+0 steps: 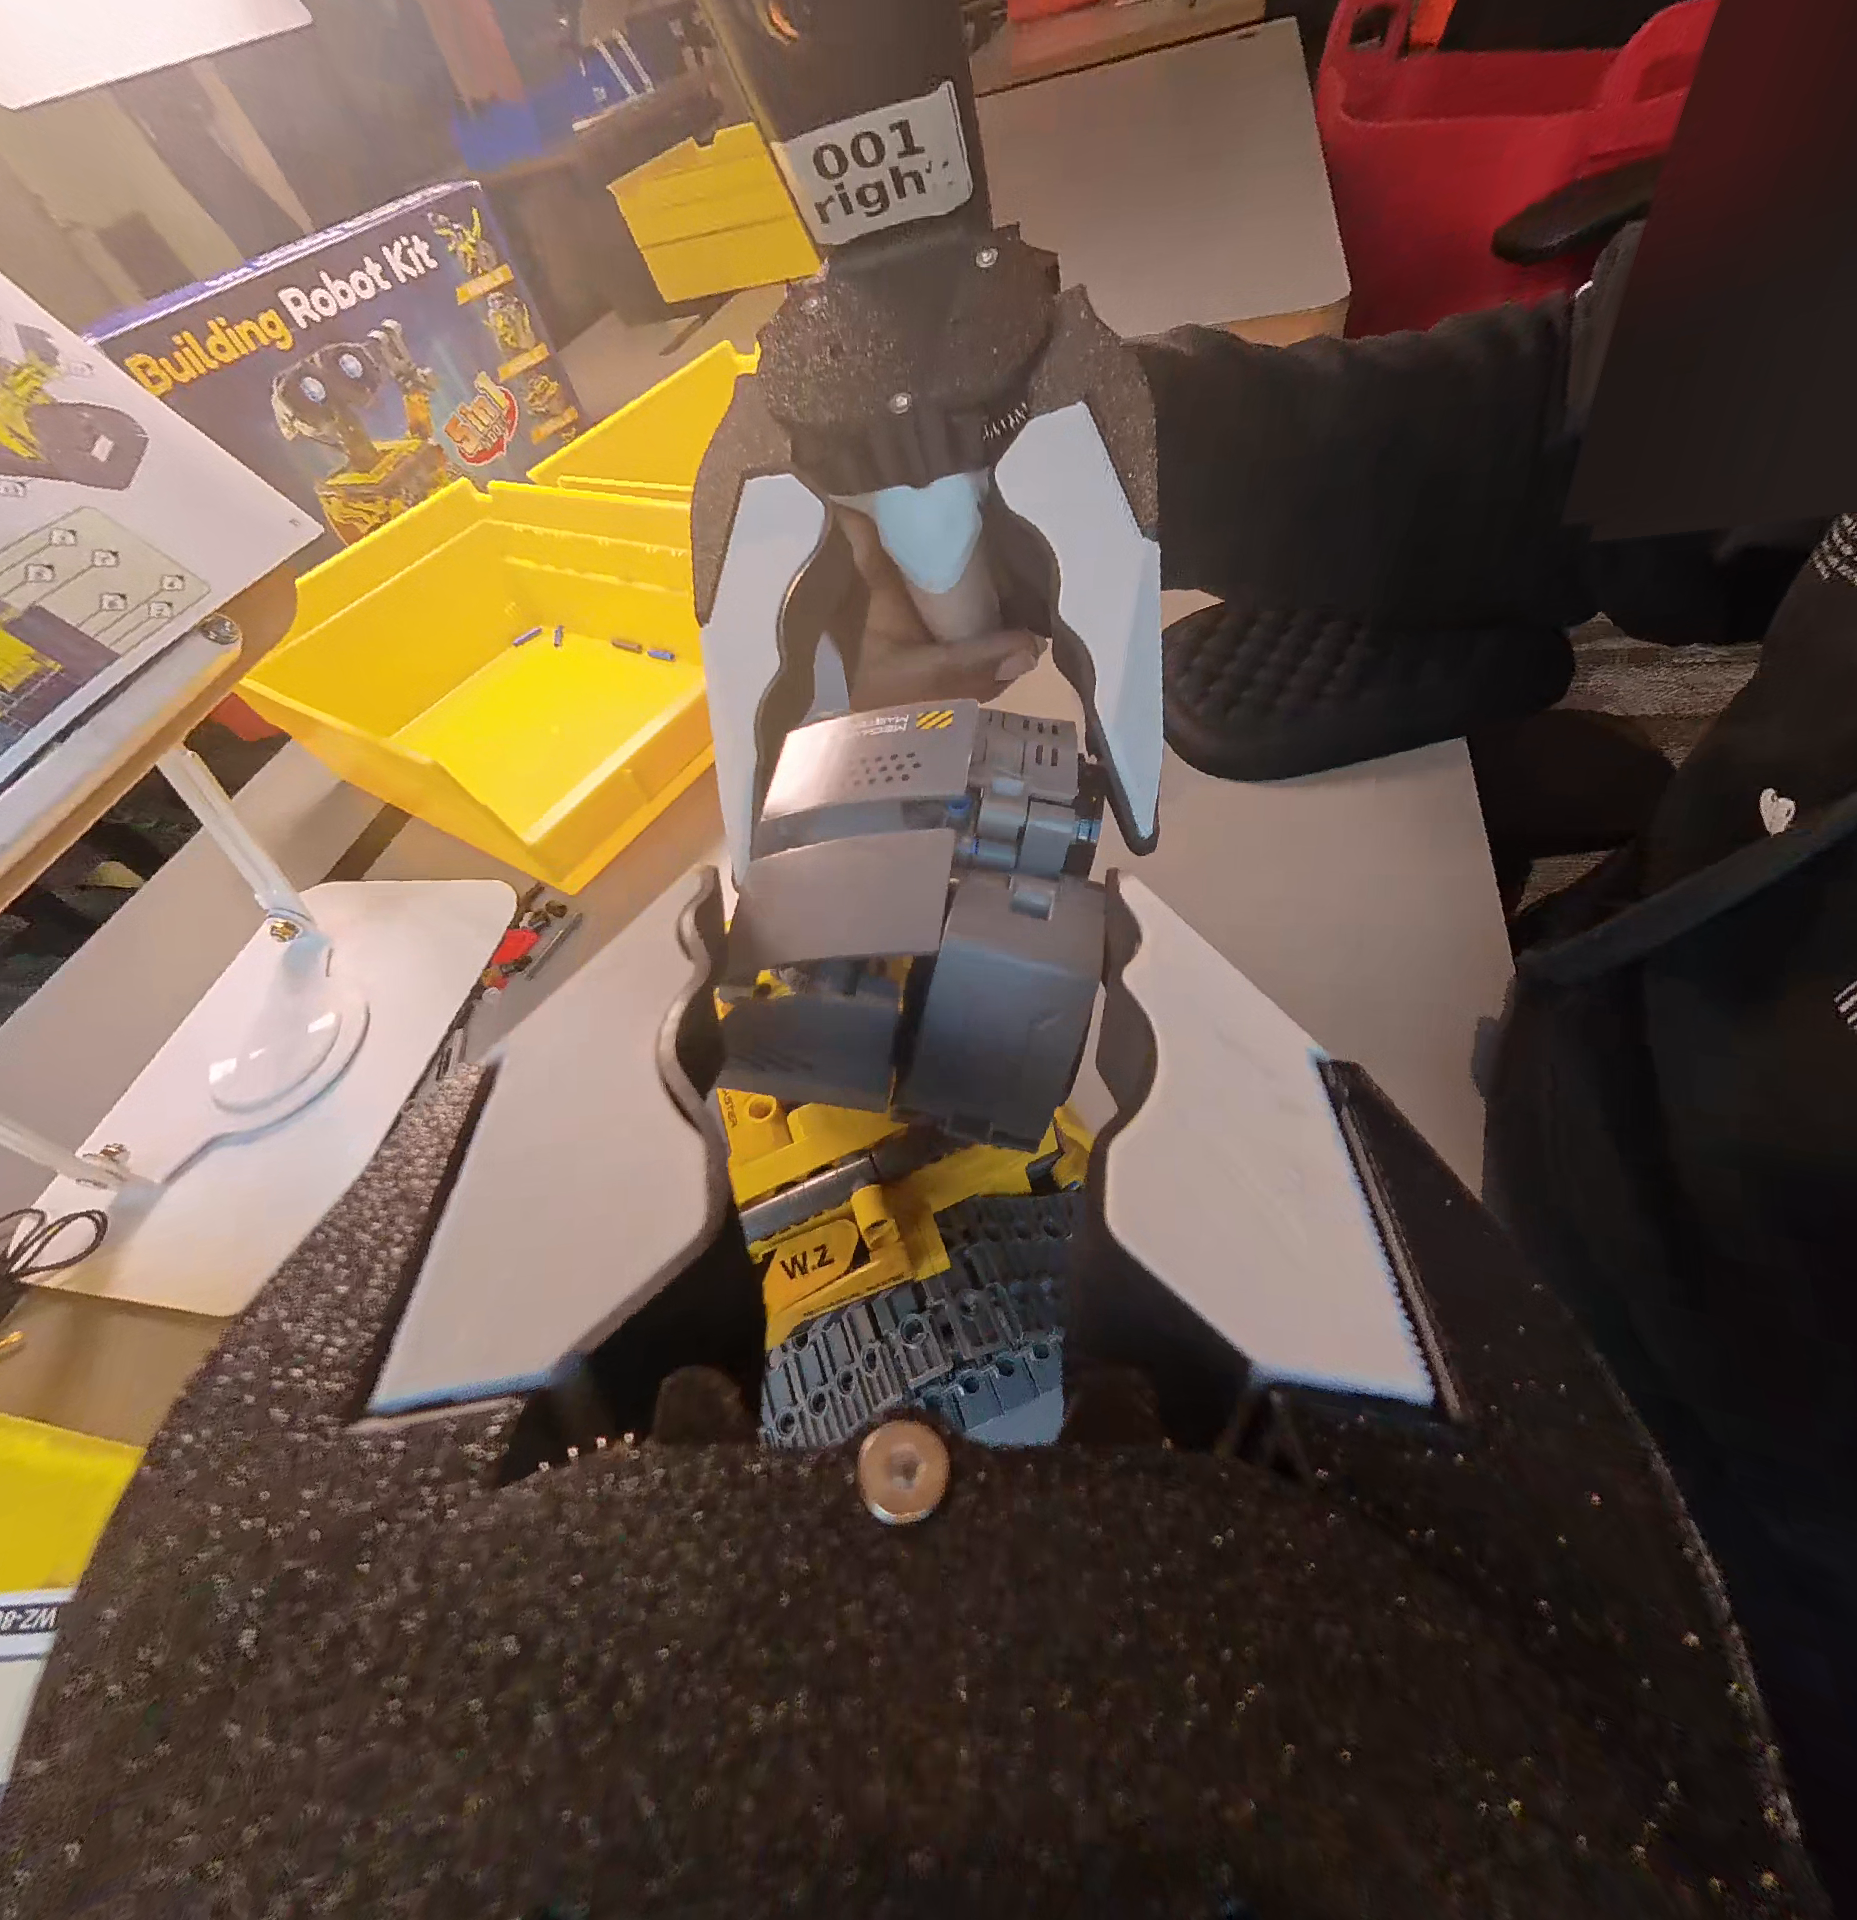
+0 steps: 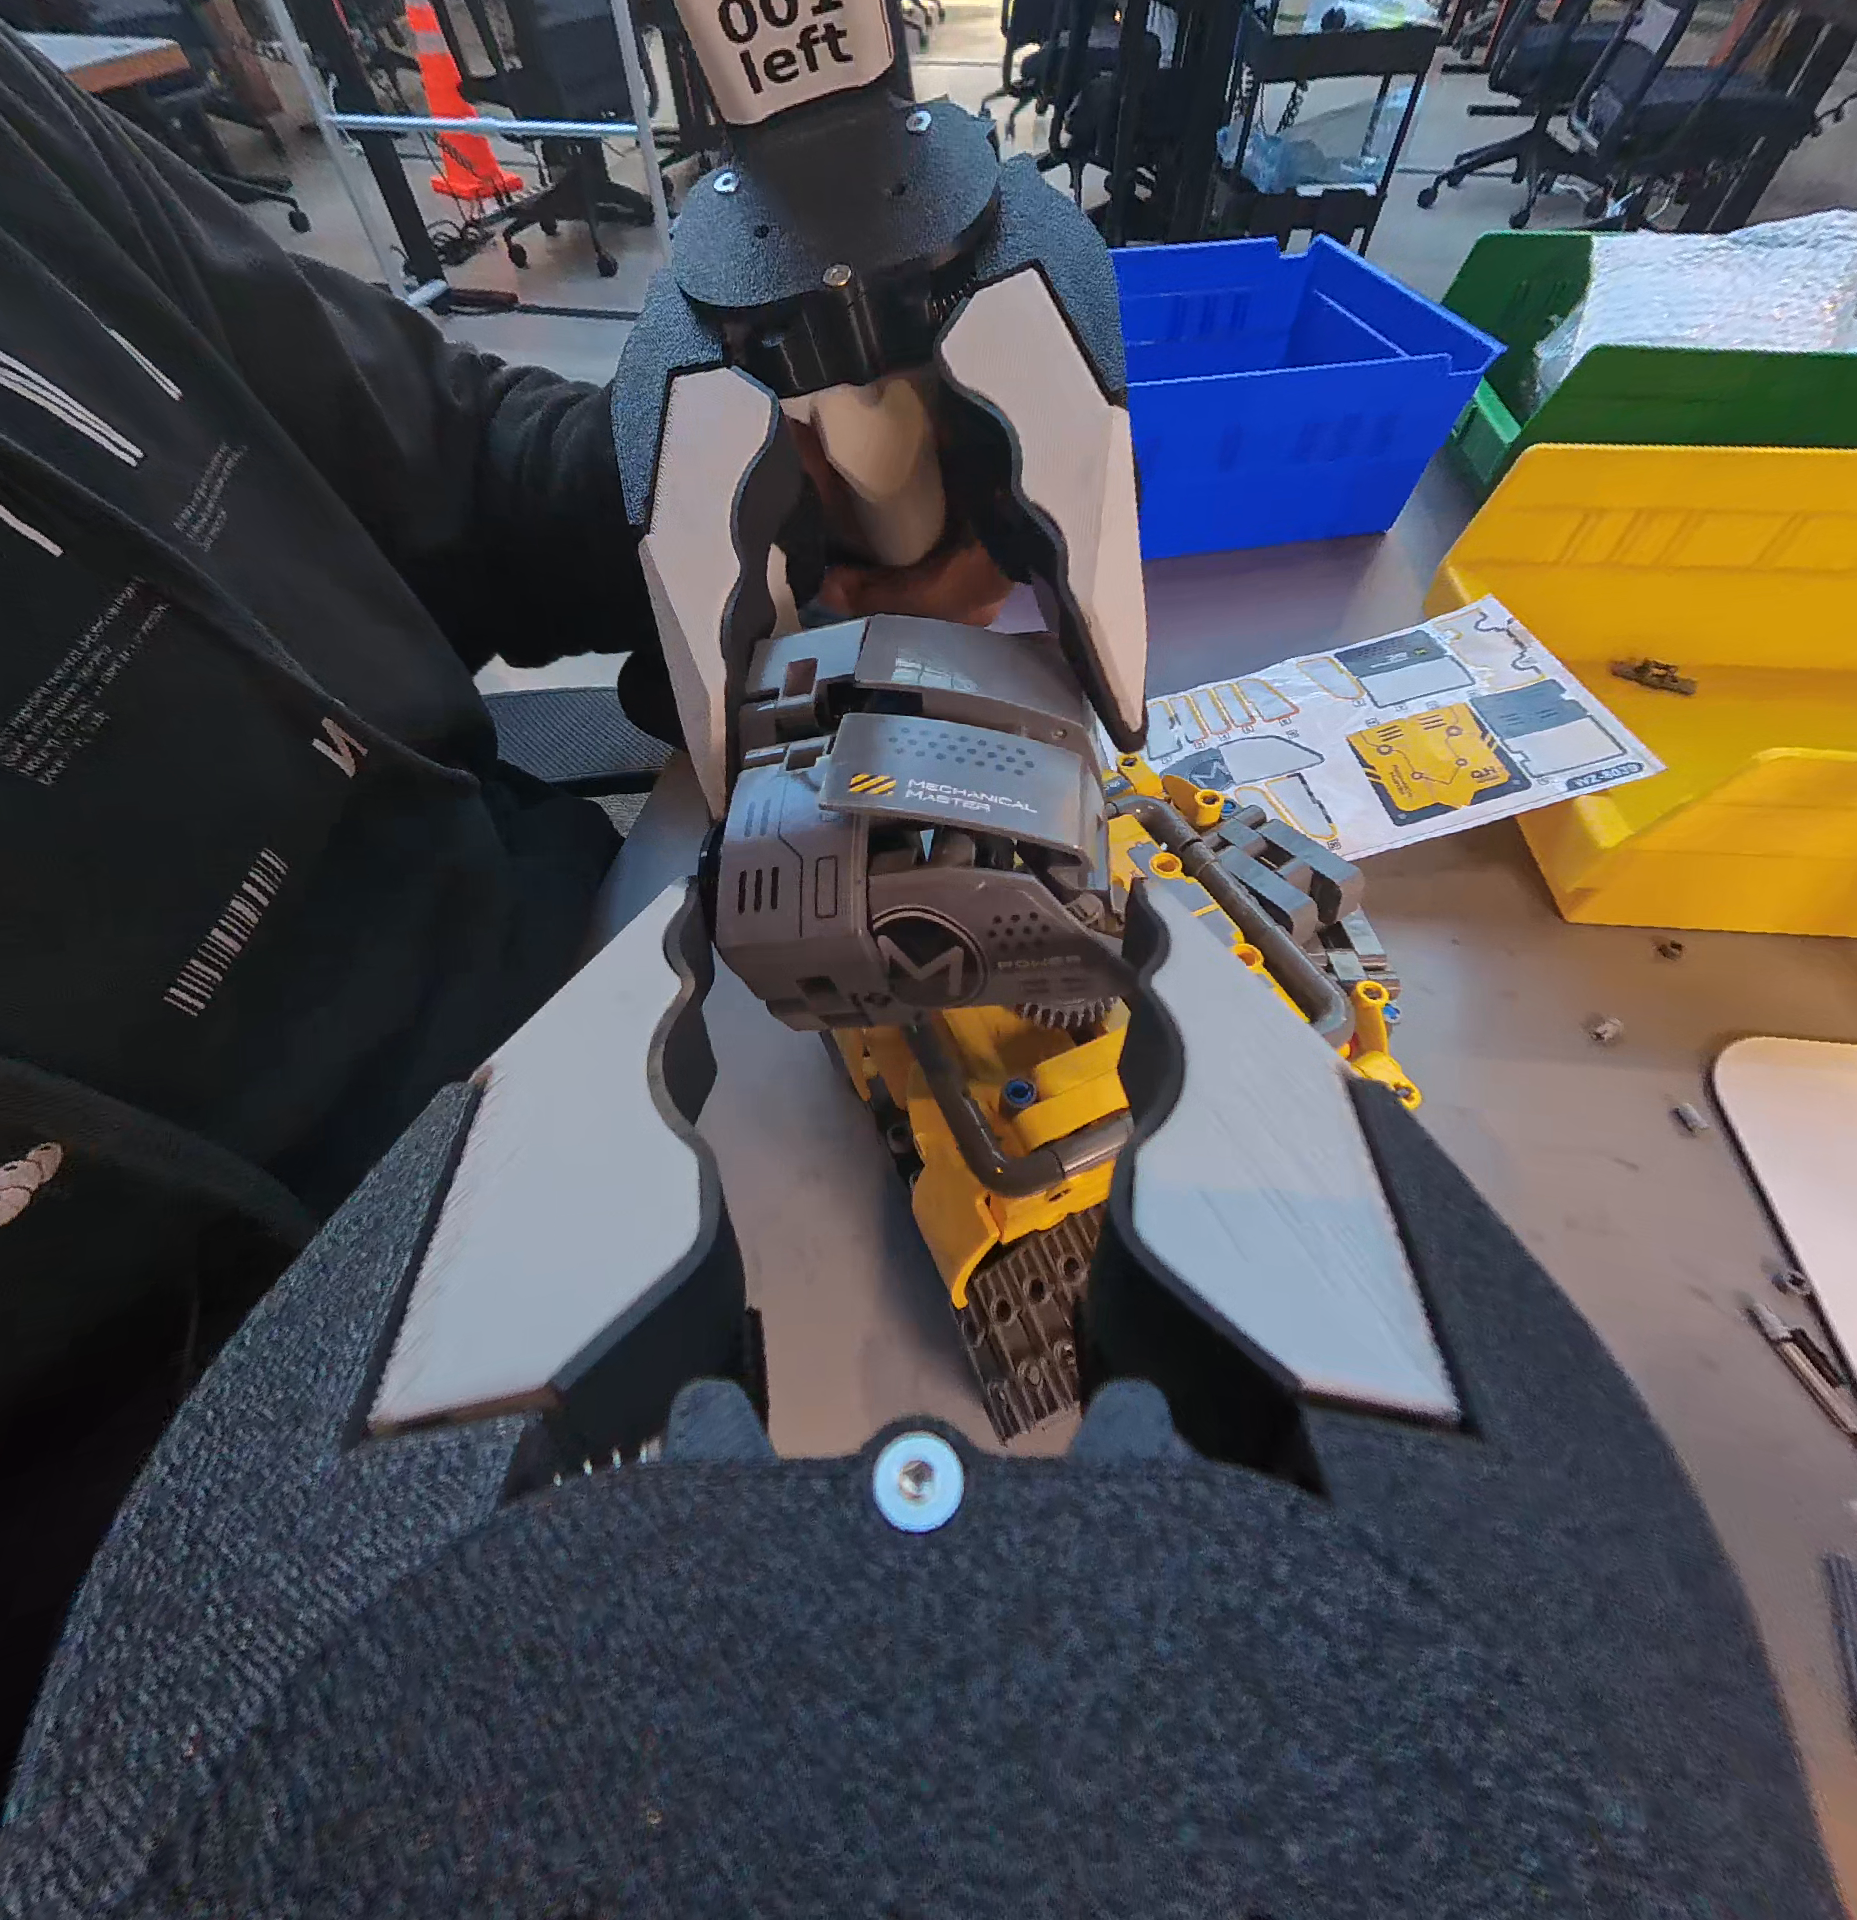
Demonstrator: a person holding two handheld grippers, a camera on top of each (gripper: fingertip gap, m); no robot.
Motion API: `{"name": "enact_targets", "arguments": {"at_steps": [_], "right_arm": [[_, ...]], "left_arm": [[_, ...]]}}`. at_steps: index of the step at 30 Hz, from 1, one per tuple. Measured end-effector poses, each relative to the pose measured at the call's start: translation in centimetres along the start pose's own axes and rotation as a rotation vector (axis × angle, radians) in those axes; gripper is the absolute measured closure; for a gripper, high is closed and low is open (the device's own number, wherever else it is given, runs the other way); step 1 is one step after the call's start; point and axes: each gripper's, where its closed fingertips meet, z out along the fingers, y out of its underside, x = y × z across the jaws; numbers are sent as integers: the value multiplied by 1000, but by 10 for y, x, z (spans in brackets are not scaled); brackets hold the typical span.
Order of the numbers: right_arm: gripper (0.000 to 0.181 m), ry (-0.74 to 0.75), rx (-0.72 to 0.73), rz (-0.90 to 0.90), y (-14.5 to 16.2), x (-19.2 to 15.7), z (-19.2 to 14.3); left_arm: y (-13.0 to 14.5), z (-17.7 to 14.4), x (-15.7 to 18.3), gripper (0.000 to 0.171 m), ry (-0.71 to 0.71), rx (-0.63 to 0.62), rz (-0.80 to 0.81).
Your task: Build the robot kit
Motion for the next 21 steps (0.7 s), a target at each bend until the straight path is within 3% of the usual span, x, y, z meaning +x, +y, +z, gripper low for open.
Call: {"name": "enact_targets", "arguments": {"at_steps": [10, 14, 21], "right_arm": [[104, 43, 23, -11, -1, -1, 1], [118, 68, 44, -4, 3, 5, 0], [112, 89, 31, -53, 3, 2, 0]], "left_arm": [[0, -6, 0, 107, -83, -2, 23], [-7, -22, -6, 135, -124, 89, -20], [-6, -21, -2, 131, -168, 77, 57]]}}
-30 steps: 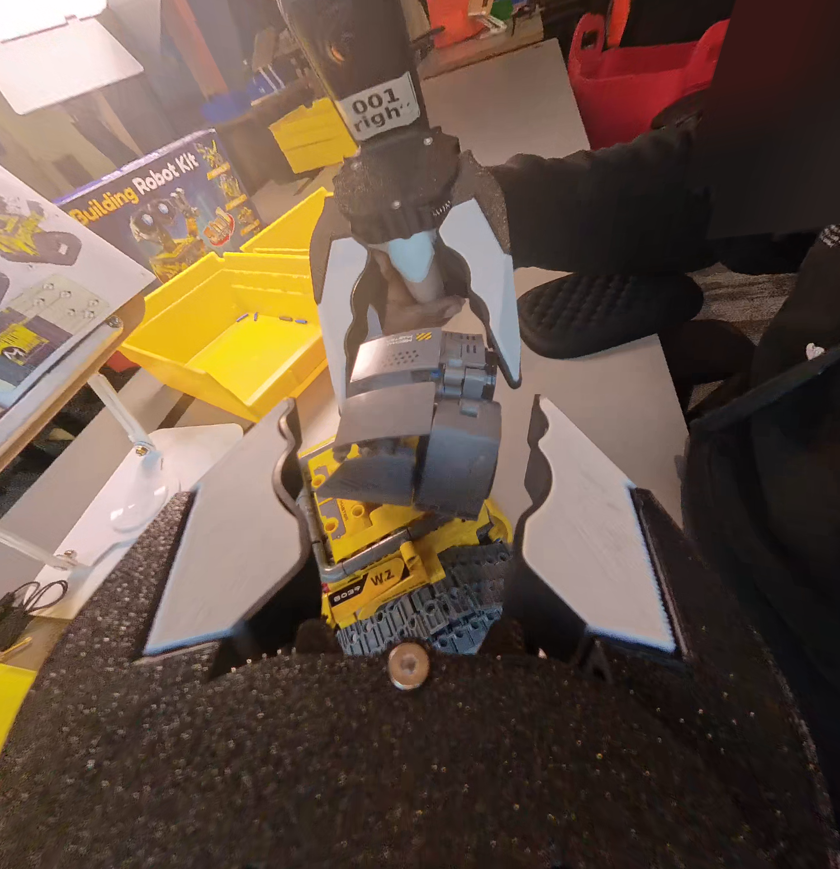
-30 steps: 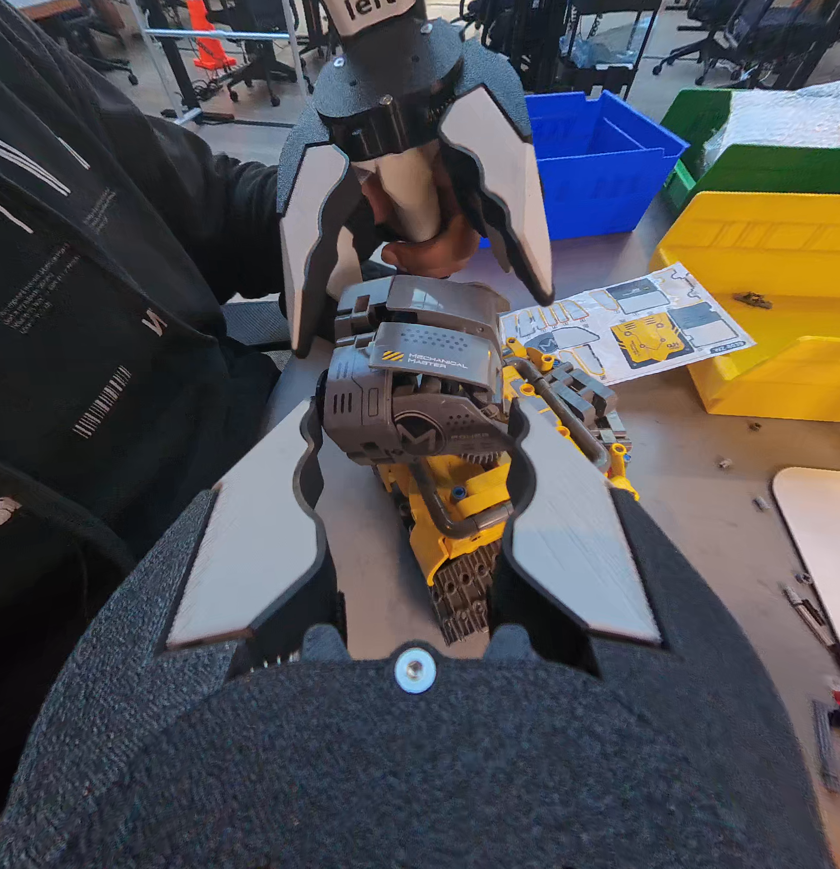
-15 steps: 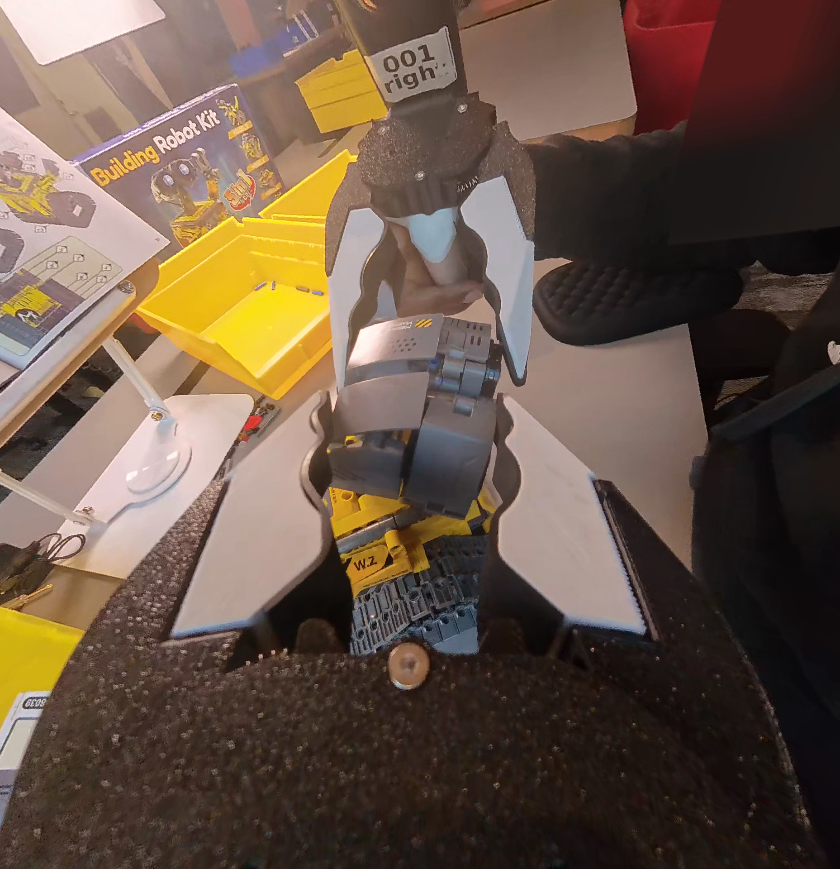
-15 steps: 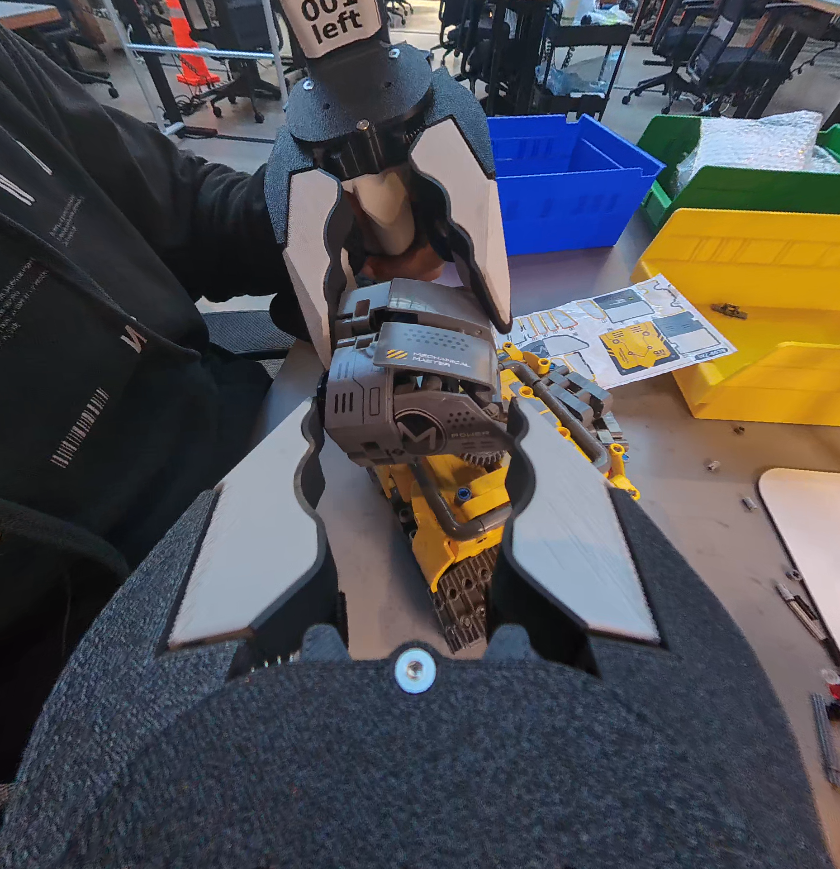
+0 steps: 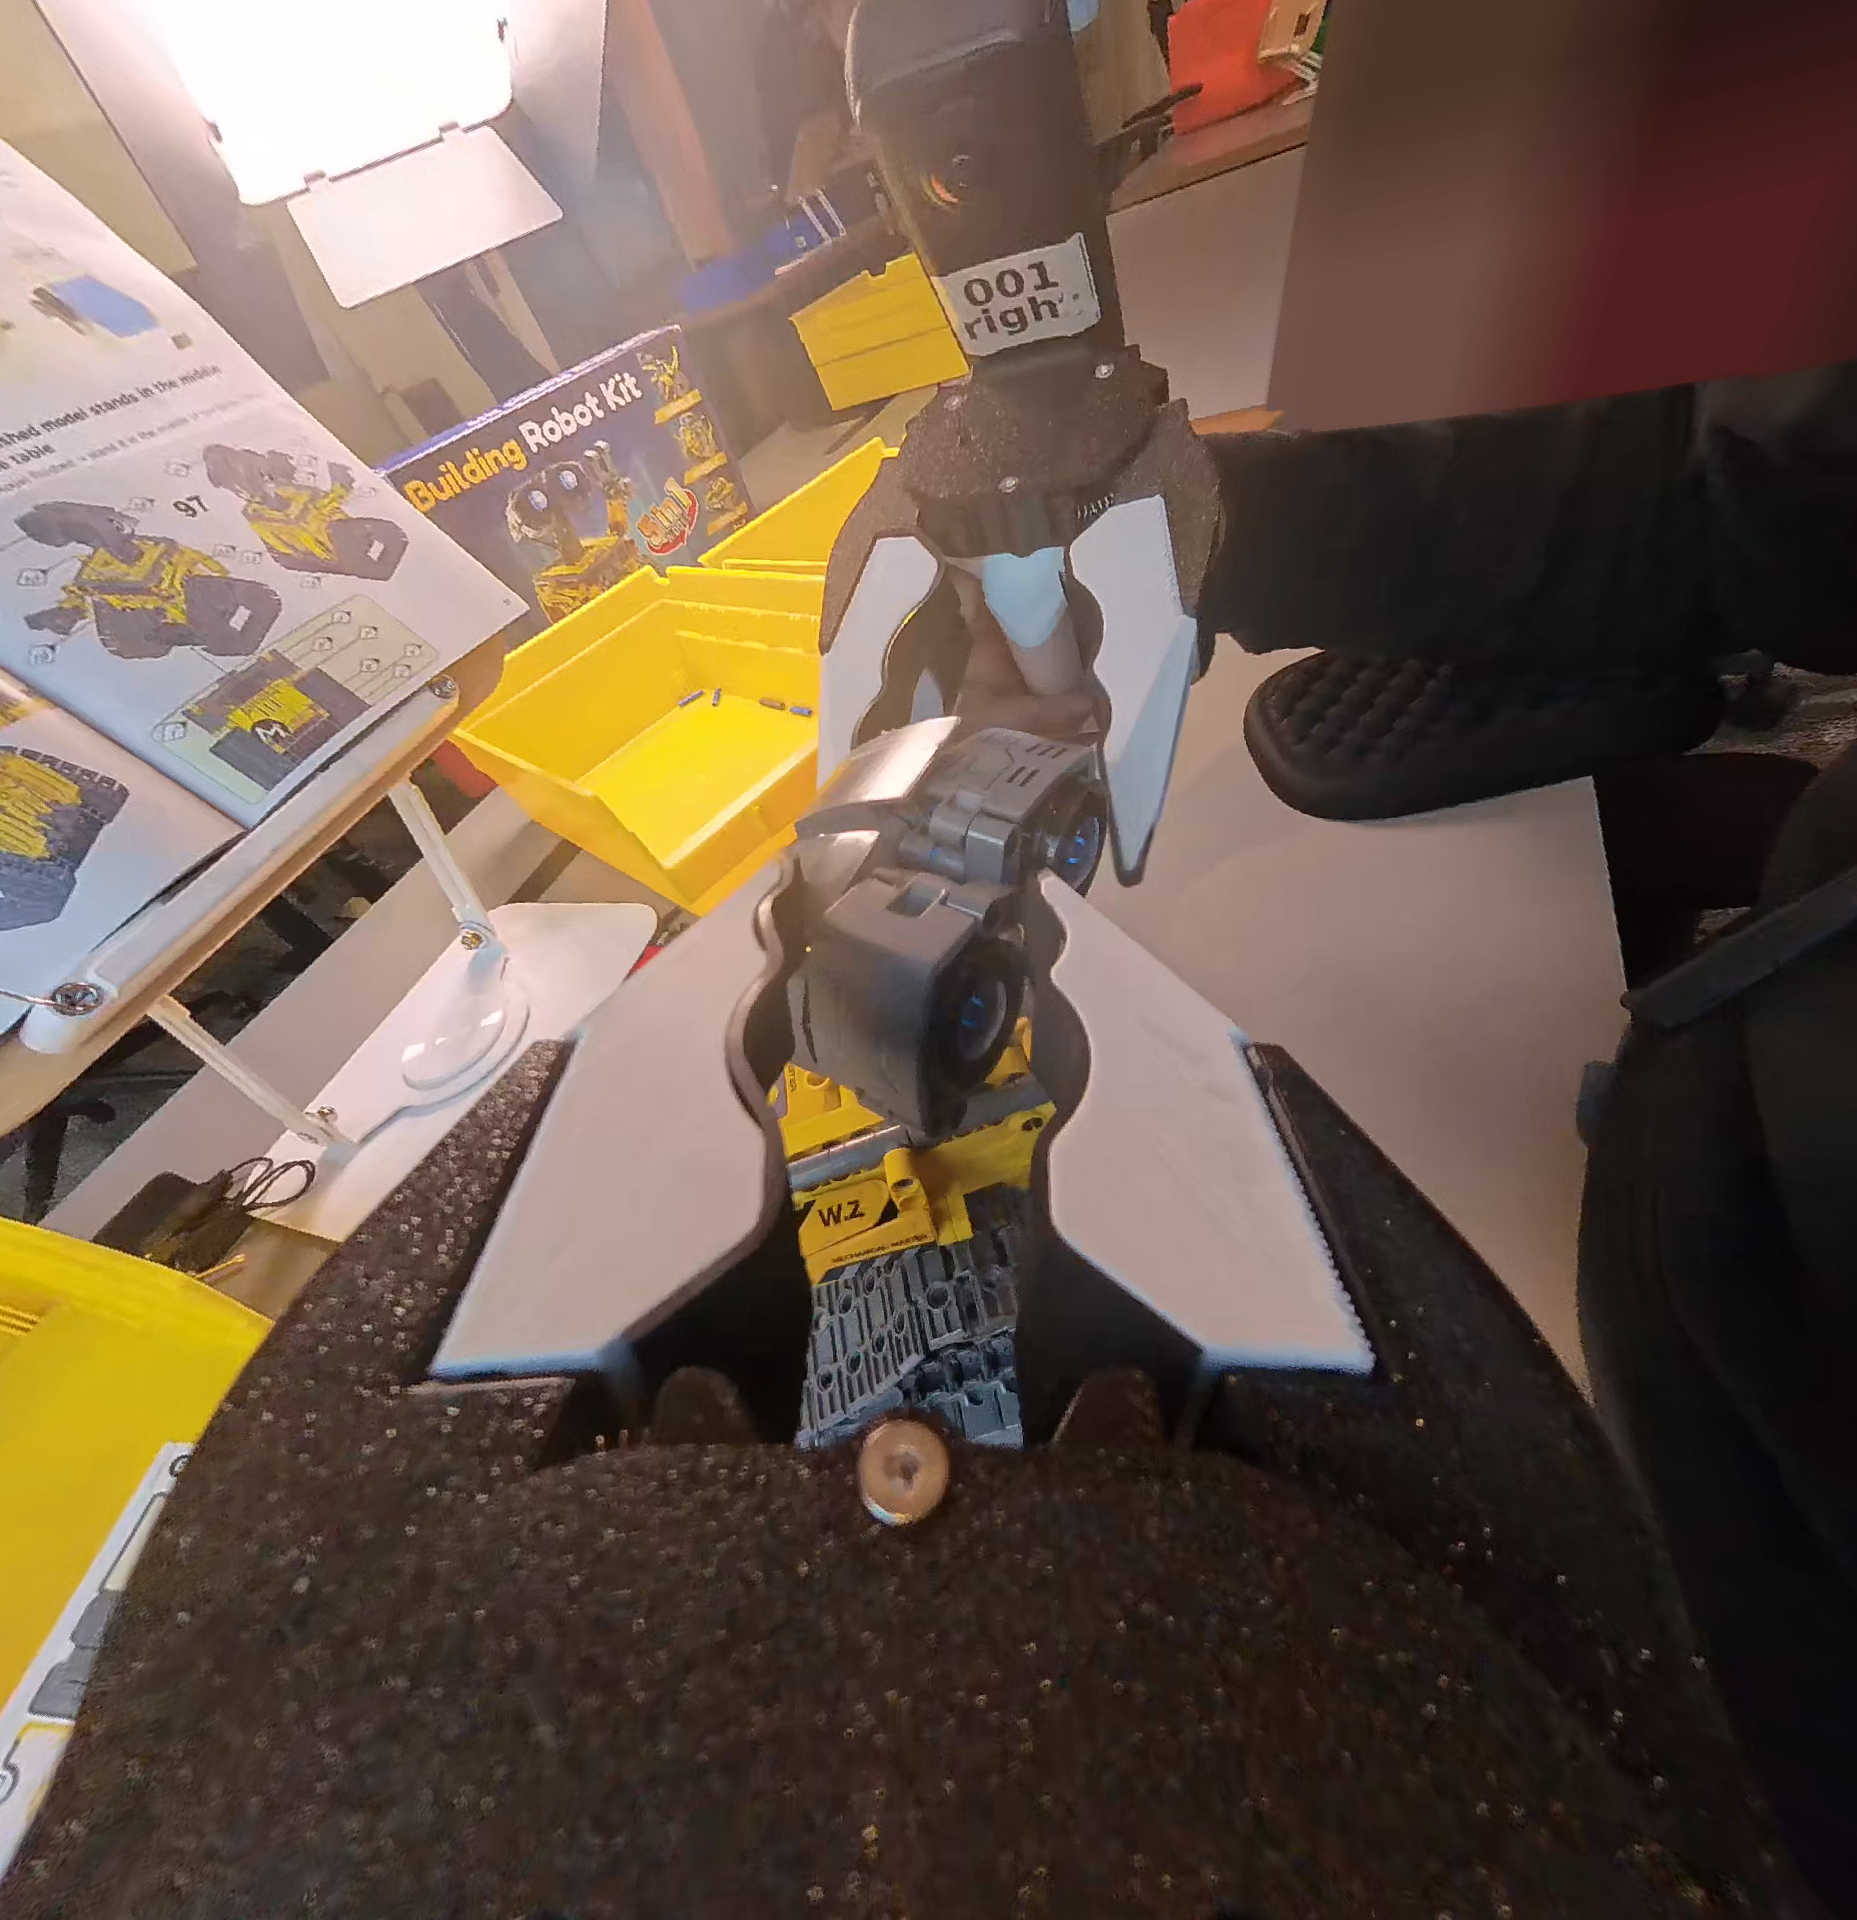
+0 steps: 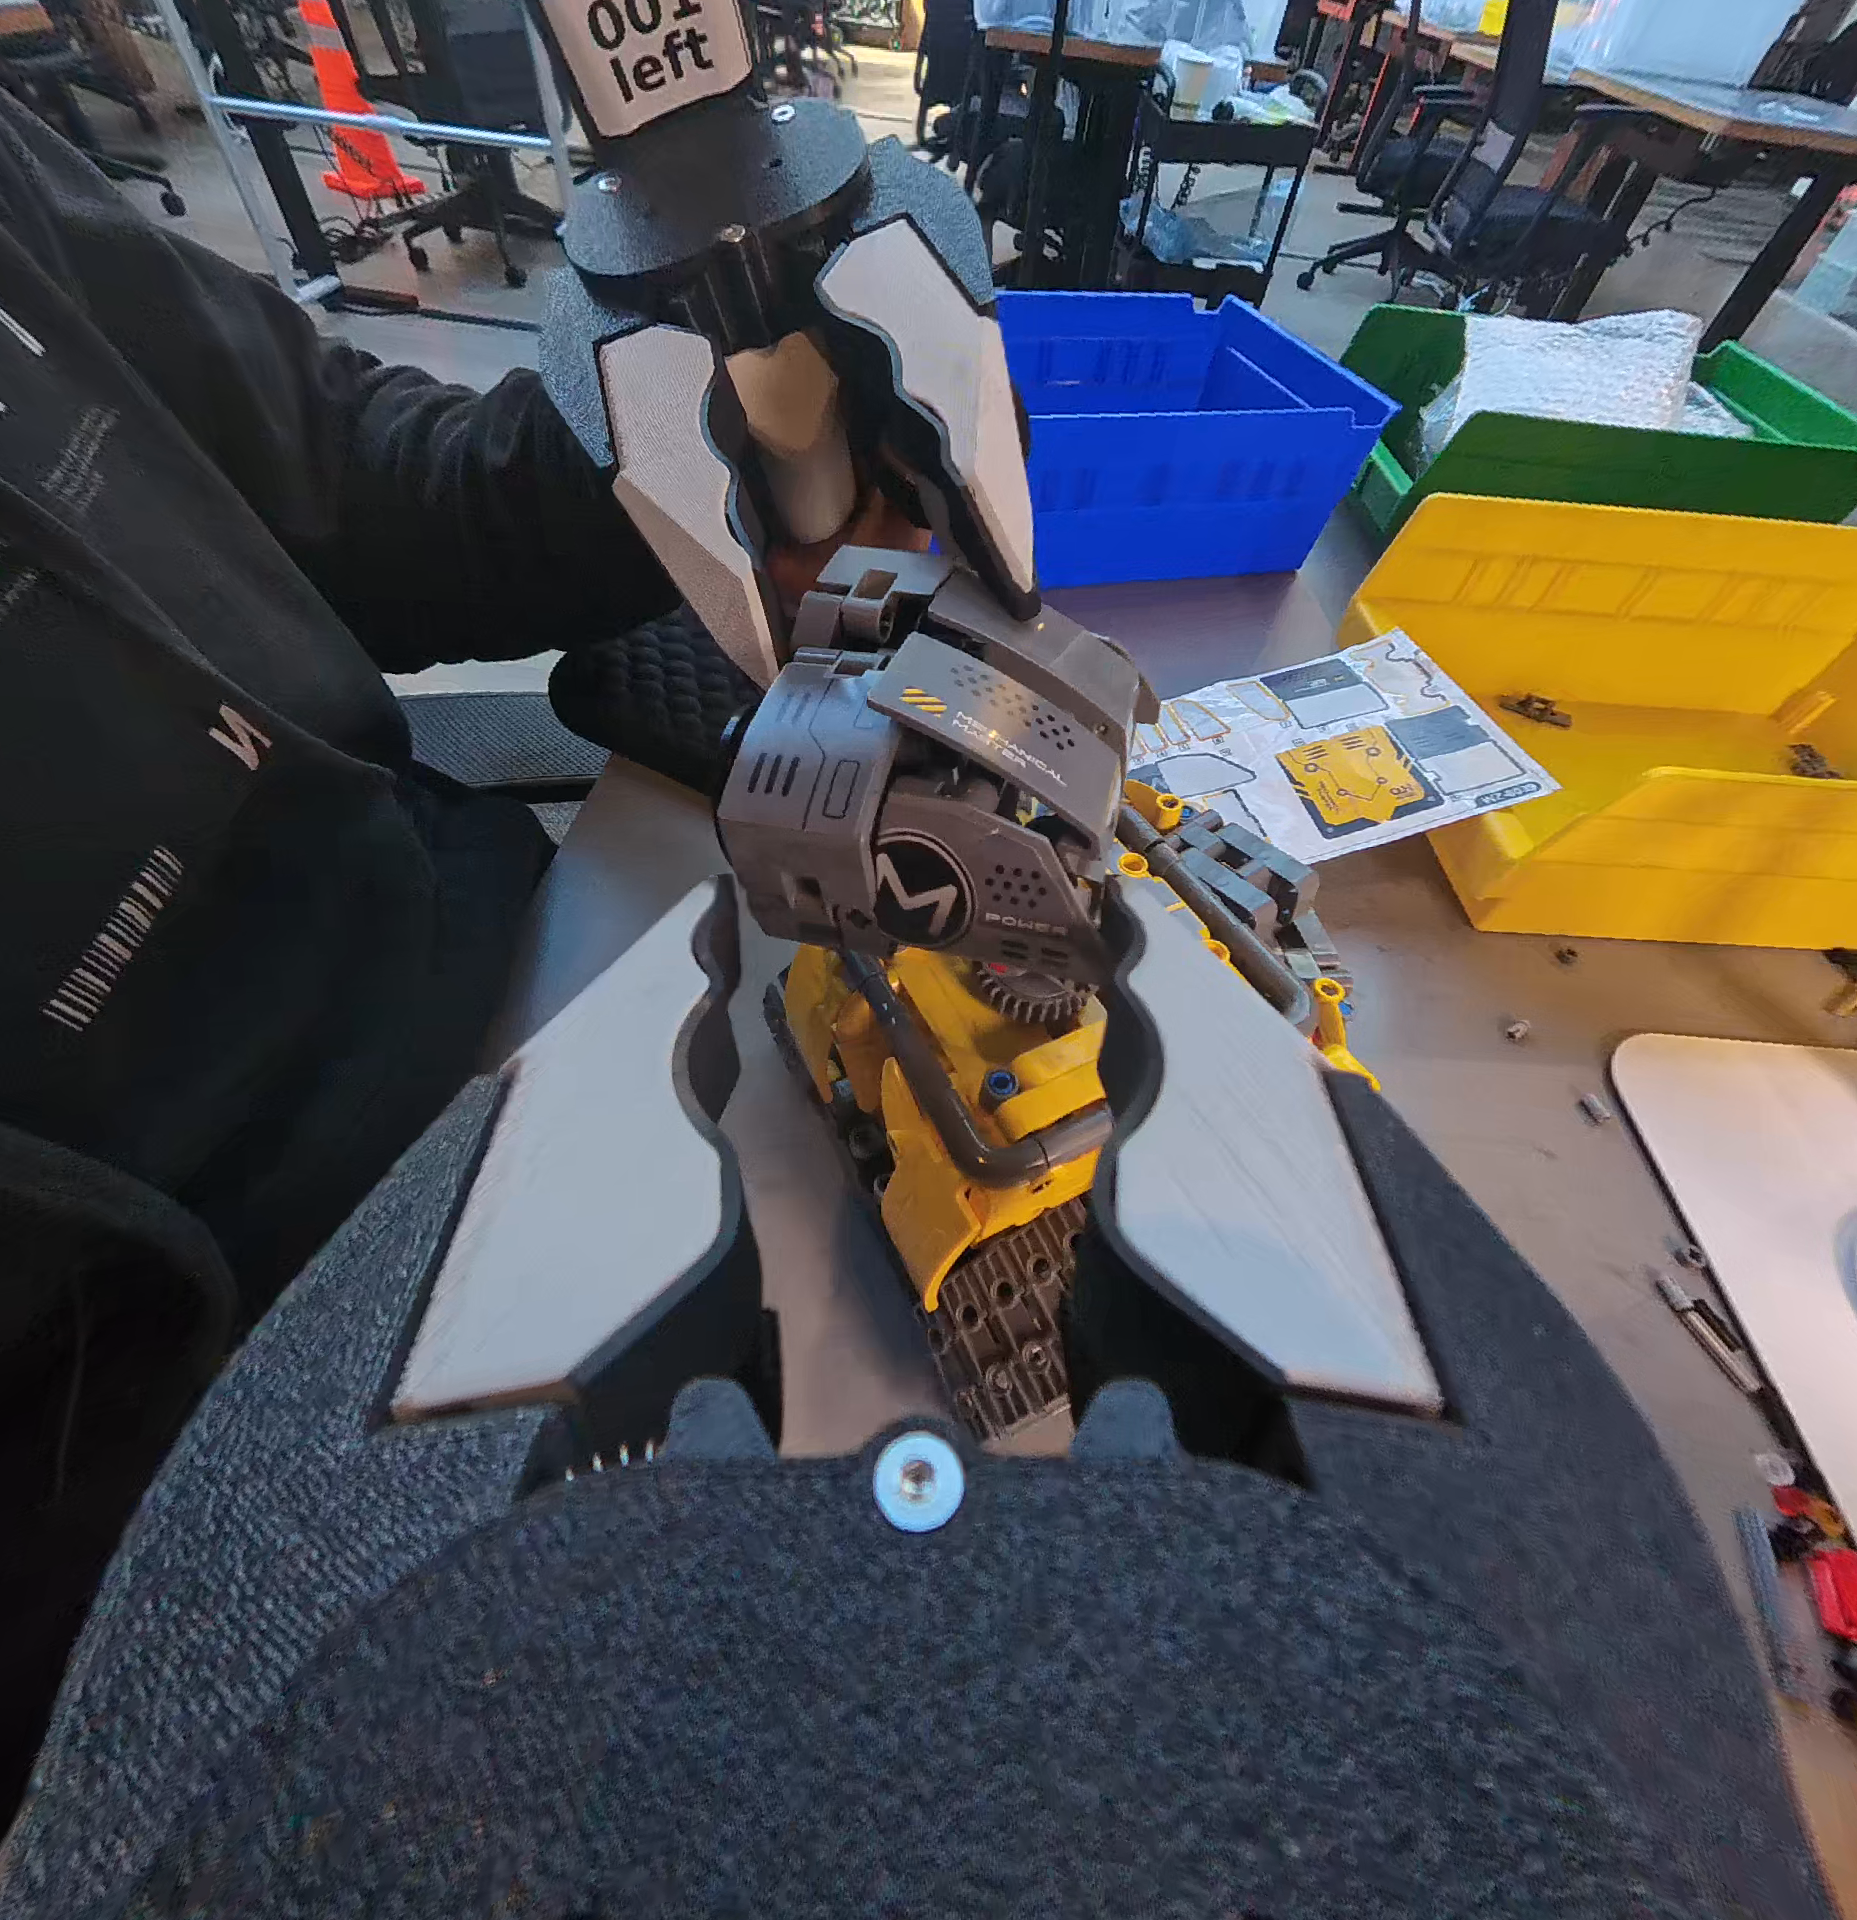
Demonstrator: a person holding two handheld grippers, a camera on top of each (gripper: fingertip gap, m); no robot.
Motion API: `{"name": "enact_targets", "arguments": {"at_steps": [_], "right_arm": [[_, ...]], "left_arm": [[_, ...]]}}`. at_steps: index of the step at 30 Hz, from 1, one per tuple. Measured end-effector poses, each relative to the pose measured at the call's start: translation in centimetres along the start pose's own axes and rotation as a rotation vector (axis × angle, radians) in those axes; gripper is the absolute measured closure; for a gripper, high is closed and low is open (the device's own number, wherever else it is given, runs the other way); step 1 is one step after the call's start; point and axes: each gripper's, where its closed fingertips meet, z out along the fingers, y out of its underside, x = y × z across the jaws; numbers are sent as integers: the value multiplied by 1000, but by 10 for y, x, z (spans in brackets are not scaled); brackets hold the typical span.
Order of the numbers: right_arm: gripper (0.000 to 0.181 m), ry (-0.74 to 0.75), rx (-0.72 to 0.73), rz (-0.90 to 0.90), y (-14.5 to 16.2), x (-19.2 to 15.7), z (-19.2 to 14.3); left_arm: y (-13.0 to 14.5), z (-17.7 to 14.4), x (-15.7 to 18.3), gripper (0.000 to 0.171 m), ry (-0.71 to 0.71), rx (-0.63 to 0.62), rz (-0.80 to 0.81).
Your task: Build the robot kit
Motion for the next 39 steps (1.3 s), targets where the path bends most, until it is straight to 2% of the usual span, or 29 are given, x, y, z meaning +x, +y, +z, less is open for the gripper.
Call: {"name": "enact_targets", "arguments": {"at_steps": [3, 6, 8, 11, 14, 19, 22, 28, 32, 36, 39], "right_arm": [[93, 1, -5, 6, -8, -5, -2], [86, 77, -4, -24, -20, 1, 2], [90, 106, -34, -61, -16, 5, 11], [100, 45, -26, -60, -12, -3, 21], [101, 46, -31, -73, -11, -2, 19], [101, 47, -9, -85, -12, -4, 20], [102, 69, -5, -108, -11, -3, 19], [103, 81, 53, -113, -12, -5, 18], [103, 113, 54, -137, -11, -3, 19], [103, 133, 41, -145, -11, -2, 20], [103, 150, 42, -170, -11, -3, 21]], "left_arm": [[-1, 1, 1, 131, -19, -4, 20], [-2, 1, 3, 131, -13, 7, 17], [-2, 0, 5, 131, 0, 13, 13], [1, -3, 7, 132, 9, -17, 33], [1, -12, 6, 117, 13, -38, 62], [10, -10, -4, 109, 14, -156, 116], [13, -7, -3, 114, 58, -186, 11], [11, -6, -2, 114, 48, -125, -149], [21, -8, -4, 112, 4, -158, -183], [19, -12, -2, 122, -72, -149, -108], [22, -14, -1, 123, -51, -144, -242]]}}
